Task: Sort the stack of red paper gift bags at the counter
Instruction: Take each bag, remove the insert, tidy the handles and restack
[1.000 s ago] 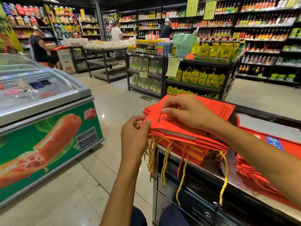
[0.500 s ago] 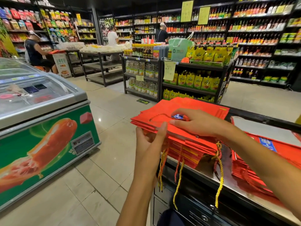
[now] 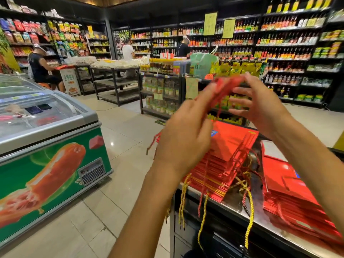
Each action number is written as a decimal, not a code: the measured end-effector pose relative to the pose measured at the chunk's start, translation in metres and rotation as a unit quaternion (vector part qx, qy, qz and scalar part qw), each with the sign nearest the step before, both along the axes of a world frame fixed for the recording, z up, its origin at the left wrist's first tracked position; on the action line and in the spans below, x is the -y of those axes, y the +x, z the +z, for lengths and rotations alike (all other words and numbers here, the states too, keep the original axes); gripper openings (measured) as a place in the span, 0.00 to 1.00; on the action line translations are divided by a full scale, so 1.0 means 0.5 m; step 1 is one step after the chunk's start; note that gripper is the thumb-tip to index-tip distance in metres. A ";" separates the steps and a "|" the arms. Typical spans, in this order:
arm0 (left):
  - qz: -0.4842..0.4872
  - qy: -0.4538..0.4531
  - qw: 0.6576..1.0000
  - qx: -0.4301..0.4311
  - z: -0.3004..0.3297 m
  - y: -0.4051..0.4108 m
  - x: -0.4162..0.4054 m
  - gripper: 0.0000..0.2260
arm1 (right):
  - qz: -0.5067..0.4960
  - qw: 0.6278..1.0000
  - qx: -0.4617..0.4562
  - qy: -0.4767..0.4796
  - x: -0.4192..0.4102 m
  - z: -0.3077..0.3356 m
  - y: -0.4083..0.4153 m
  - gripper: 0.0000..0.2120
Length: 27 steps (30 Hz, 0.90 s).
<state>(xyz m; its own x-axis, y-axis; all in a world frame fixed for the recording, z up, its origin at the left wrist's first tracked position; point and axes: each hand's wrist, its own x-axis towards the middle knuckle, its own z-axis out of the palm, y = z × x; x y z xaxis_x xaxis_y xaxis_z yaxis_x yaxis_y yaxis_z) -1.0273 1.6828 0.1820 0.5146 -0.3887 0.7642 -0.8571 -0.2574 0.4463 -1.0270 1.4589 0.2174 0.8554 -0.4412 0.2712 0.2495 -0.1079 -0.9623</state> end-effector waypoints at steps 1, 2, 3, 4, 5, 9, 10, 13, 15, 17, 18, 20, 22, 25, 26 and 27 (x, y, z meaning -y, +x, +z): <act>0.017 0.066 0.997 0.027 -0.015 -0.002 0.005 0.29 | -0.017 0.999 -0.010 -0.028 0.017 -0.003 0.004 0.22; 0.028 0.130 0.990 0.050 -0.031 -0.006 0.012 0.29 | -0.023 0.997 -0.024 -0.071 0.028 -0.009 0.006 0.18; 0.033 0.190 0.979 0.070 -0.049 -0.012 0.021 0.29 | -0.017 0.991 -0.043 -0.126 0.037 -0.019 0.008 0.14; 0.031 0.239 0.967 0.087 -0.069 -0.018 0.030 0.28 | 0.000 0.979 -0.064 -0.191 0.042 -0.033 0.009 0.11; 0.025 0.273 0.956 0.100 -0.086 -0.025 0.037 0.26 | 0.030 0.962 -0.084 -0.257 0.038 -0.045 0.007 0.09; 0.008 0.301 0.946 0.121 -0.135 -0.025 0.053 0.12 | 0.160 0.858 -0.191 -0.450 -0.007 -0.109 0.007 0.11; 0.004 0.285 0.951 0.123 -0.140 -0.023 0.050 0.11 | 0.172 0.839 -0.208 -0.472 -0.017 -0.122 0.008 0.12; 0.038 0.235 0.963 0.129 -0.141 -0.025 0.008 0.16 | 0.153 0.820 -0.221 -0.506 -0.022 -0.137 0.006 0.13; 0.084 0.188 0.972 0.116 -0.146 -0.021 -0.038 0.14 | 0.139 0.813 -0.199 -0.529 -0.020 -0.133 0.009 0.12; 0.117 0.151 0.979 0.073 -0.163 -0.009 -0.081 0.13 | 0.133 0.819 -0.156 -0.535 -0.027 -0.122 0.020 0.09; 0.121 0.135 0.982 0.050 -0.173 -0.004 -0.096 0.13 | 0.130 0.824 -0.139 -0.533 -0.038 -0.114 0.028 0.08; 0.106 0.108 0.988 0.020 -0.191 -0.004 -0.109 0.13 | 0.132 0.824 -0.120 -0.538 -0.073 -0.096 0.045 0.13; 0.081 0.081 0.993 0.010 -0.202 -0.014 -0.106 0.12 | 0.155 0.795 -0.113 -0.576 -0.112 -0.087 0.065 0.17; 0.068 0.040 0.997 0.001 -0.219 -0.021 -0.106 0.09 | 0.169 0.749 -0.098 -0.633 -0.154 -0.108 0.088 0.12; 0.069 0.032 0.997 -0.008 -0.224 -0.021 -0.107 0.09 | 0.169 0.749 -0.086 -0.635 -0.158 -0.116 0.090 0.09; 0.068 0.025 0.997 -0.016 -0.229 -0.022 -0.108 0.09 | 0.169 0.754 -0.079 -0.630 -0.155 -0.122 0.089 0.06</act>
<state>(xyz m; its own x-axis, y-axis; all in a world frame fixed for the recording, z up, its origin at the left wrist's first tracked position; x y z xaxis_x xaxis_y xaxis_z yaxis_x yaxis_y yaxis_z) -1.0382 1.7370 0.0675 0.5886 -0.3513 0.7281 -0.7984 -0.3938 0.4554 -0.9823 1.5364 0.1564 0.9271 0.3308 0.1761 0.3597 -0.9175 -0.1700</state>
